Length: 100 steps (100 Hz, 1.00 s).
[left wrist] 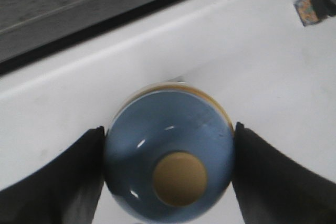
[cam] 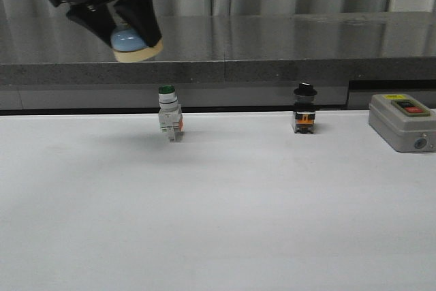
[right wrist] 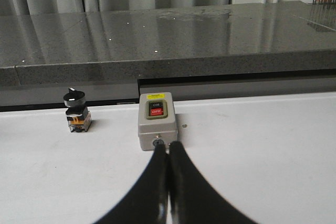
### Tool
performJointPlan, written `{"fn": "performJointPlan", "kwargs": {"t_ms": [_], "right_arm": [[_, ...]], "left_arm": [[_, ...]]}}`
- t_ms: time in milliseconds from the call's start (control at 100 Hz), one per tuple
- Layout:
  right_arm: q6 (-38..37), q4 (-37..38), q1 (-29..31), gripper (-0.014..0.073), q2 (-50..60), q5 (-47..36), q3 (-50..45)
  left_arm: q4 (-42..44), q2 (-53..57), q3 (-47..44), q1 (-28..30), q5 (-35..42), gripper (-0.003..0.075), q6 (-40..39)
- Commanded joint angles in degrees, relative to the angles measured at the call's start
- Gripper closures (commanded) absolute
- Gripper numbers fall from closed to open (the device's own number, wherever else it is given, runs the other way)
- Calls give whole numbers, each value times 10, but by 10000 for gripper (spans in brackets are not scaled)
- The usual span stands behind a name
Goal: Place and press bell with both arms
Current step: 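Lift the bell with the left gripper and carry it toward table center, then lower the bell onto the table in front of the push buttons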
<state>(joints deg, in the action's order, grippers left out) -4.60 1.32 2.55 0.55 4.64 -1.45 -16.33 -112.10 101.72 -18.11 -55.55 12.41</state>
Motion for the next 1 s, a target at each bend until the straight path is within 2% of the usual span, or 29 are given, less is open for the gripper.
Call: {"fn": "performJointPlan", "kwargs": {"t_ms": [0, 140, 550, 780, 990], "right_arm": [[-2, -2, 4, 655, 11, -46, 8], [-2, -2, 4, 655, 11, -46, 8], [-2, -2, 4, 655, 11, -46, 8], [-2, -2, 4, 655, 11, -46, 8], [-2, -2, 4, 655, 11, -46, 8]], "left_arm": [[-19, 37, 22, -33, 3, 471, 5], [-8, 36, 22, -84, 4, 471, 5], [62, 5, 22, -178, -8, 471, 5], [83, -44, 22, -212, -13, 471, 5], [84, -85, 22, -212, 12, 466, 5]]}}
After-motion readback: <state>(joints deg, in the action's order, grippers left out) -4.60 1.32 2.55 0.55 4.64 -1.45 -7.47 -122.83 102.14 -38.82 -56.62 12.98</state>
